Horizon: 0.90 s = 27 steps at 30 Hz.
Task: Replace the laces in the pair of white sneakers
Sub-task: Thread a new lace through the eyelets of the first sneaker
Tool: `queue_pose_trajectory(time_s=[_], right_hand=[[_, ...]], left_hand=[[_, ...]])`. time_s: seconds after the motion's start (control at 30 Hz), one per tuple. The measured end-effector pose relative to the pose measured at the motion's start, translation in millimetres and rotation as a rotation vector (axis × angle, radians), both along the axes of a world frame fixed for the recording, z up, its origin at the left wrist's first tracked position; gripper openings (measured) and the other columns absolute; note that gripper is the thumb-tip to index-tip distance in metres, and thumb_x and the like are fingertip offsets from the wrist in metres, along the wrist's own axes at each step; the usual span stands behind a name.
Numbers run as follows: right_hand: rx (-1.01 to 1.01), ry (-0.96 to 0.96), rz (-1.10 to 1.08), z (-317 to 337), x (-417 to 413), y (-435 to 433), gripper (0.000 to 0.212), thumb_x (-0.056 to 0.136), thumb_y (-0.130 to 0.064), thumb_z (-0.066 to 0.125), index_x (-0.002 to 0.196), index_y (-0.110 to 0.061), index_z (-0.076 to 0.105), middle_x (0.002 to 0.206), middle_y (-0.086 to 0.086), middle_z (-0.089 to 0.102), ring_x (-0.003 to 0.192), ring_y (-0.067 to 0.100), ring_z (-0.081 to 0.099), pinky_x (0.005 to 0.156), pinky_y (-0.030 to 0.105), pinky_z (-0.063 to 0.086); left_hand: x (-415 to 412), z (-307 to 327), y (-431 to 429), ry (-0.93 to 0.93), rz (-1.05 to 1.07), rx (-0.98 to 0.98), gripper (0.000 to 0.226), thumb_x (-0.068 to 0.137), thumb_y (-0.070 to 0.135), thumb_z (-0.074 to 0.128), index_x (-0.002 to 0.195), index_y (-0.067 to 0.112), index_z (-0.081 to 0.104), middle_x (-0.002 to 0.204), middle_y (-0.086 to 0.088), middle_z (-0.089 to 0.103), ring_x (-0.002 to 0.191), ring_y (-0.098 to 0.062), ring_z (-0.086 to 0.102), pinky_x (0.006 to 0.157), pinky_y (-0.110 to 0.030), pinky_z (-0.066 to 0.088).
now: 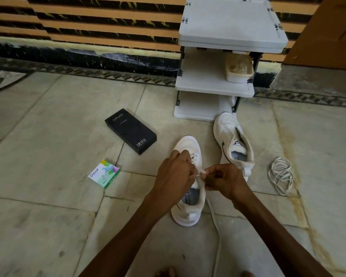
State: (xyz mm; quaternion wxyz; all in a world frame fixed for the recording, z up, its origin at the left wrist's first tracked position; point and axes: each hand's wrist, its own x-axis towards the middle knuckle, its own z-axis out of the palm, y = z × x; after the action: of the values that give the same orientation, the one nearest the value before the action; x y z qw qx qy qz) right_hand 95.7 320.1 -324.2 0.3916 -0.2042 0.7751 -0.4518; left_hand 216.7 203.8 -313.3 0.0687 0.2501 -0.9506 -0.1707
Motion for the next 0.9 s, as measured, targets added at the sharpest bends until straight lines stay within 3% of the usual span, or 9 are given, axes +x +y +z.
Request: queue_pose_trajectory(time_s=[0.17,0.37,0.6,0.77,0.9], right_hand=[[-0.045,-0.02,-0.008,-3.1,0.9,2.0,0.004,0.08,-0.009,0.075,0.083,-0.007,0.074,0.076,0.01,0.074,0.073,0.028,0.073,0.064,0.027,0.06],[-0.095,0.057,0.036,-7.6,2.3,3.2,0.005,0.079,-0.013,0.077,0.083,-0.011,0.075,0.075,0.007,0.075,0.072,0.026,0.073,0.07,0.036,0.062],[-0.147,0.429,0.236,-6.1,5.0,5.4,0.021,0.088,-0.004,0.067,0.095,-0.02,0.078,0.085,-0.002,0.076,0.069,0.009,0.071,0.064,0.026,0.06],[-0.043,0.71,0.372,-7.3,9.5,5.1,0.021,0.08,0.003,0.067,0.094,-0.009,0.076,0.08,0.005,0.07,0.071,0.02,0.066,0.068,0.039,0.058],[-0.049,0.786,0.372,-5.8,14.2,3.1,0.026,0.08,0.003,0.066,0.104,-0.006,0.073,0.085,0.012,0.07,0.076,0.028,0.066,0.075,0.044,0.056]], left_hand=[[-2.7,-3.6,8.5,-0.048,0.074,0.033,0.032,0.1,0.035,0.044,0.12,0.023,0.065,0.135,0.007,0.044,0.12,-0.012,0.038,0.099,-0.025,0.042],[-2.4,-2.7,12.2,-0.011,0.217,0.14,0.035,0.096,0.039,0.052,0.126,0.022,0.059,0.136,0.007,0.043,0.12,-0.009,0.04,0.102,-0.021,0.042],[-7.7,-7.2,15.2,-0.048,0.235,0.054,0.036,0.095,0.039,0.056,0.126,0.02,0.056,0.133,0.002,0.047,0.12,-0.015,0.042,0.102,-0.028,0.039],[-10.3,-9.8,14.0,-0.099,0.255,-0.029,0.038,0.087,0.035,0.066,0.12,0.018,0.058,0.126,0.001,0.053,0.12,-0.018,0.041,0.098,-0.03,0.035],[-15.1,-6.1,17.2,-0.102,0.213,-0.124,0.033,0.089,0.037,0.061,0.114,0.016,0.063,0.122,-0.001,0.056,0.116,-0.021,0.043,0.093,-0.034,0.034]])
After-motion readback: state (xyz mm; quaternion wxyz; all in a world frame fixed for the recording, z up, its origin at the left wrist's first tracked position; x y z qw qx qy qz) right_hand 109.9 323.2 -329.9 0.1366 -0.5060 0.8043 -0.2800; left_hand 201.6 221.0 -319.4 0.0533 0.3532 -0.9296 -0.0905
